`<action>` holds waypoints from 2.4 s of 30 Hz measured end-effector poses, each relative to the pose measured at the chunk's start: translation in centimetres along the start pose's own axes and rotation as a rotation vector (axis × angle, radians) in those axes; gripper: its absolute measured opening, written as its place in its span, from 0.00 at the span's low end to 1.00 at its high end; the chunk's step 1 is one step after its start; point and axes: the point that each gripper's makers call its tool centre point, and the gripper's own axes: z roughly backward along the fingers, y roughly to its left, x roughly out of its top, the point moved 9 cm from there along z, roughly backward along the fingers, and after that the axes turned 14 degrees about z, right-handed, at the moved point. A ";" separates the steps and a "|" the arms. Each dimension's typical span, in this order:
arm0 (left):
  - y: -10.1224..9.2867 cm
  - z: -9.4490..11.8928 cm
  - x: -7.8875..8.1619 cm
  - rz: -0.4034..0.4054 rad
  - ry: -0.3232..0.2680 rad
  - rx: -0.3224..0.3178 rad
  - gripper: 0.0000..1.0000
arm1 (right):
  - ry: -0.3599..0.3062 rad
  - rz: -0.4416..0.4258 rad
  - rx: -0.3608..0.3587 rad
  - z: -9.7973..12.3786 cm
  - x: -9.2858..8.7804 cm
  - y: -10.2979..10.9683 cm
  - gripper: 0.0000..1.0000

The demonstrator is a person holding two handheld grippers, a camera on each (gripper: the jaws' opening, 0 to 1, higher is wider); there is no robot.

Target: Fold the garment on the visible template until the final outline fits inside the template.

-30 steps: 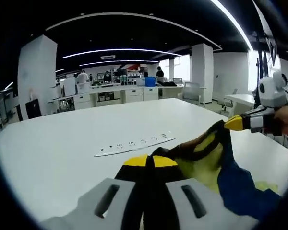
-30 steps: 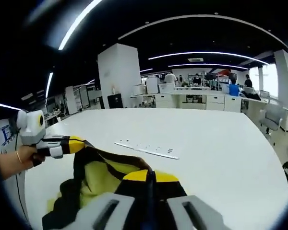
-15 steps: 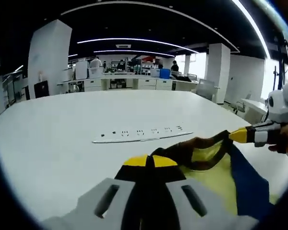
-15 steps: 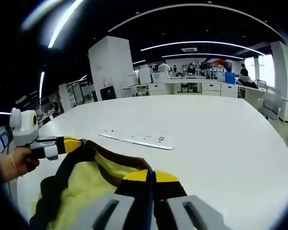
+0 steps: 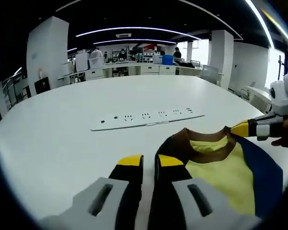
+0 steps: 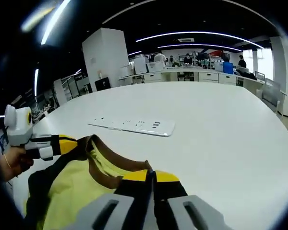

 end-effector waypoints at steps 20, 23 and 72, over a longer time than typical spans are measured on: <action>-0.7 6.0 2.7 -0.117 -0.056 -0.087 0.82 | -0.036 0.067 0.165 5.4 2.6 3.9 0.81; -1.2 7.4 2.6 -0.168 -0.044 -0.111 0.86 | -0.043 0.093 0.203 6.8 2.9 4.9 0.84; -4.2 20.1 -9.8 -0.503 0.254 -0.521 0.46 | 0.088 0.437 0.573 20.6 -5.8 18.2 0.40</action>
